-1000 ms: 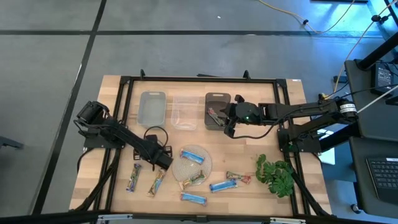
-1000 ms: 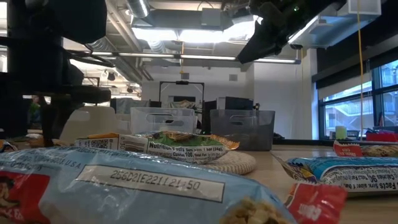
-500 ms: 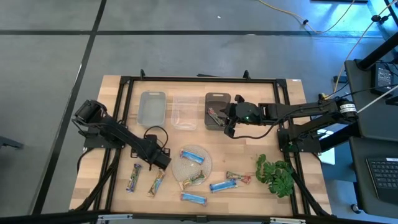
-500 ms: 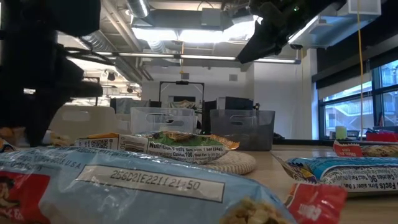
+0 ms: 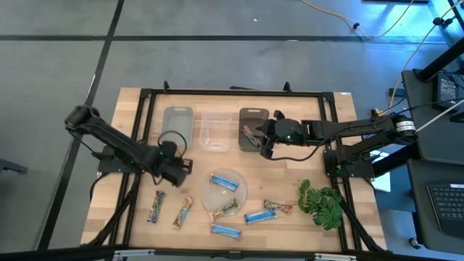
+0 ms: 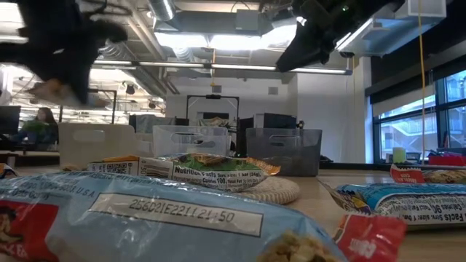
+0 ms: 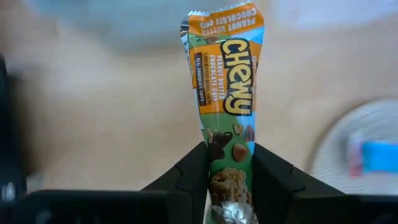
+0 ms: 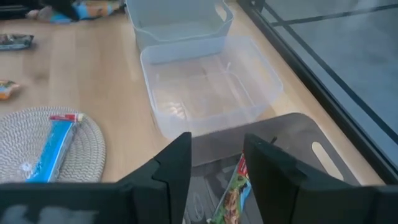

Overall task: Pick and place Granola Bars by type
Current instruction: Put the yellow granola bar into the gray bin

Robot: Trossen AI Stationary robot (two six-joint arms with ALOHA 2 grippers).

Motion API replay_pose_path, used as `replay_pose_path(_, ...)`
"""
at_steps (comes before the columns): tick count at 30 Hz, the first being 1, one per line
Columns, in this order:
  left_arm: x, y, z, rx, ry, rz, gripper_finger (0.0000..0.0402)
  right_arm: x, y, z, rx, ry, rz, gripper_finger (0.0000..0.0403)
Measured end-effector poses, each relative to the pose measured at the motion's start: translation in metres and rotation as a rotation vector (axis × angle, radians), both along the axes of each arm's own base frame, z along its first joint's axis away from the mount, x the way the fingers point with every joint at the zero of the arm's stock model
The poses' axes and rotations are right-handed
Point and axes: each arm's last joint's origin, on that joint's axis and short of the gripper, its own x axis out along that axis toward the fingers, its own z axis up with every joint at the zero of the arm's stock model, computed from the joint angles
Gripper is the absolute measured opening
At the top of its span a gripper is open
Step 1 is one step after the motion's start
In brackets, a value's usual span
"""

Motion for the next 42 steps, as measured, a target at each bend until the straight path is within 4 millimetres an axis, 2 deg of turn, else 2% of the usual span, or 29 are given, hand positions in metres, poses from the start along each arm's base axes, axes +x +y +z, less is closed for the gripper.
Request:
replay_pose_path(7, -0.015, 0.042, 0.03, 0.192, -0.084, -0.011, 0.0087, 0.003, 0.0, 0.005, -0.003, -0.058, 0.001, 0.015)
replay_pose_path(15, -0.019, 0.089, 0.036, 0.277, 0.038, -0.014, 0.0086, 0.004, 0.0, 0.006, 0.0, -0.07, 0.0, 0.015)
replay_pose_path(27, -0.004, 0.13, 0.011, 0.137, 0.248, 0.016, 0.0086, 0.004, 0.0, 0.006, 0.022, -0.081, -0.015, 0.015)
replay_pose_path(42, 0.026, 0.161, -0.036, 0.073, 0.403, -0.02, 0.0086, 0.004, 0.0, 0.006, 0.022, -0.08, -0.014, 0.015)
